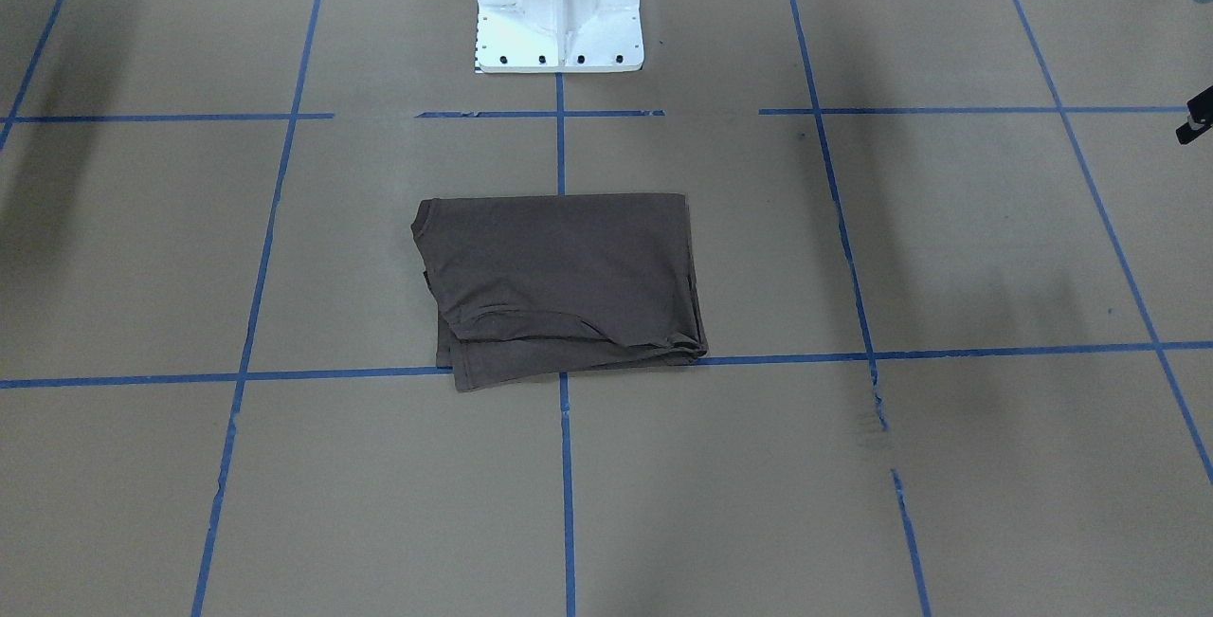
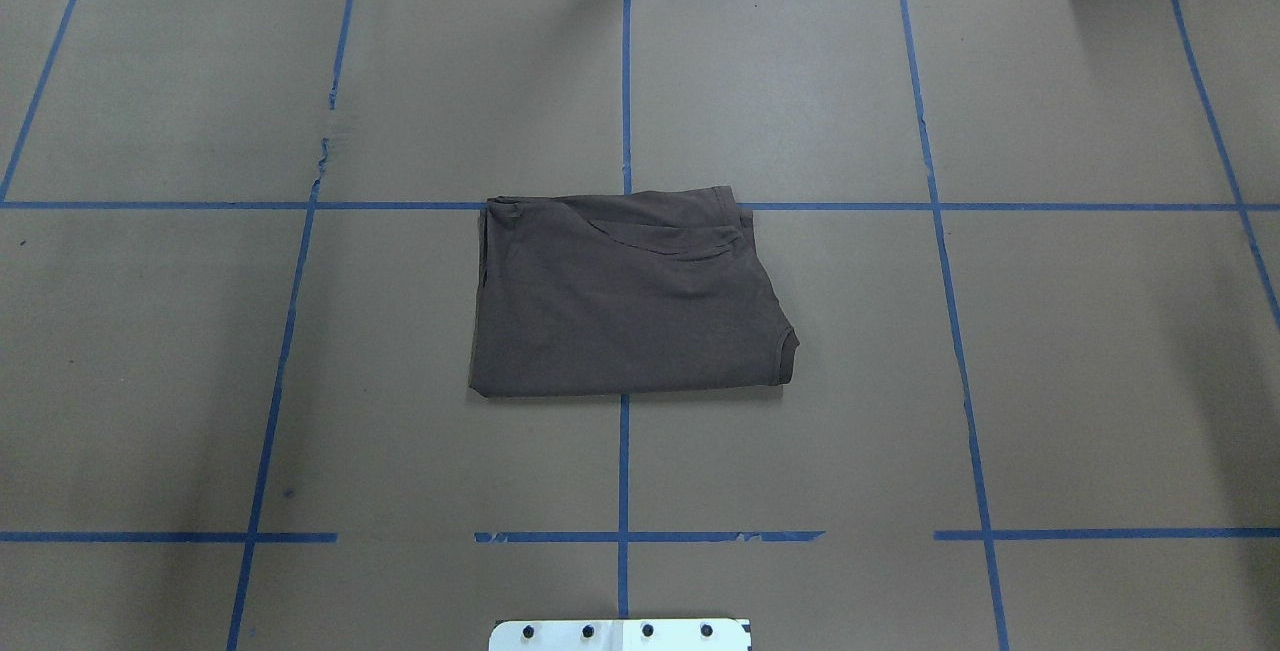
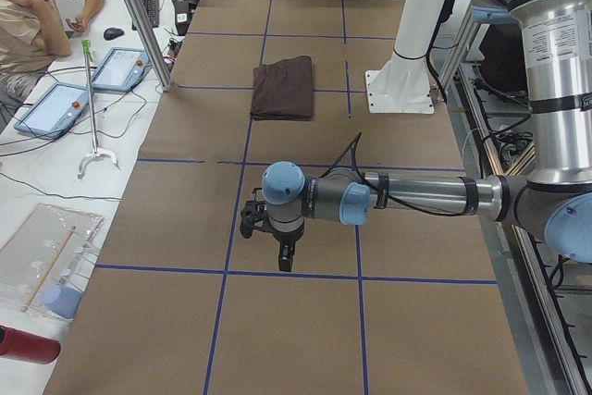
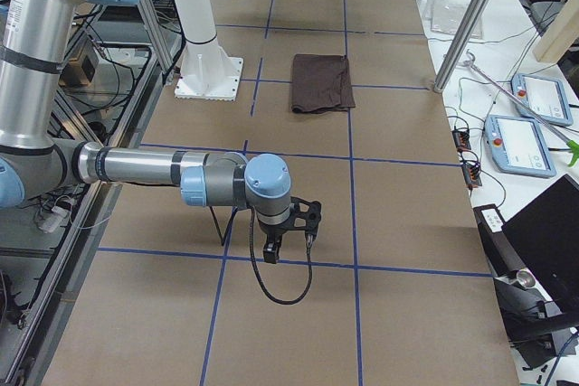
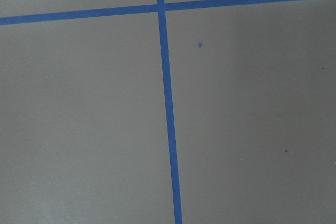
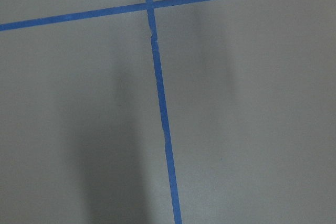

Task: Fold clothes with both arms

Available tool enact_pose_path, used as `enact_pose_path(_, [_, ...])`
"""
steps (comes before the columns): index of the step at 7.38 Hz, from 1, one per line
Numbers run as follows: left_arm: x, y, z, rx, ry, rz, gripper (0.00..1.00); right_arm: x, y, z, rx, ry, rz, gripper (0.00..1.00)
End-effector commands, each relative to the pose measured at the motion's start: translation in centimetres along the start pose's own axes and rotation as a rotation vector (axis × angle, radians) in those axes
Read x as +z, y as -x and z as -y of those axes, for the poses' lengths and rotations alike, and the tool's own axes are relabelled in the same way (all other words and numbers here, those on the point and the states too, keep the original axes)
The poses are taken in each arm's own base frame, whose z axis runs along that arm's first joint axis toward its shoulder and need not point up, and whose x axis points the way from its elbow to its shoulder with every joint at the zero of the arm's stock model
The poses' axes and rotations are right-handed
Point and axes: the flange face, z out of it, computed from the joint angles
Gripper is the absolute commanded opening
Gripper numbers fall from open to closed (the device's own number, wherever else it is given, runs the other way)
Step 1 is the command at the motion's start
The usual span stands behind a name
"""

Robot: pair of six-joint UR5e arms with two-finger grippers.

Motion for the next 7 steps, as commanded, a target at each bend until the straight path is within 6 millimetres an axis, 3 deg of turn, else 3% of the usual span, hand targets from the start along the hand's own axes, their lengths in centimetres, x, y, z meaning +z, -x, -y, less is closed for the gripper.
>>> enact_pose_path(1, [-0.1,-0.3,1.0,0.019,-0.015,0.013,1.00,0.0,0.0,0.0,-0.001,-0.001,0.000,1.00])
enact_pose_path(3, [-0.4,-0.6,1.7,0.029,-0.026,0.029,1.00,0.0,0.1,0.1,-0.003,-0.003,0.000,1.00])
enact_pose_path(5, [-0.8,-0.4,0.9,0.042,-0.039,0.031,1.00,-0.1,0.1,0.1,-0.009,-0.004,0.000,1.00])
enact_pose_path(7, [-1.9,1.6,-0.3,-0.006,-0.063,0.039,1.00,-0.2,0.3,0.4,-0.012,-0.008,0.000,1.00])
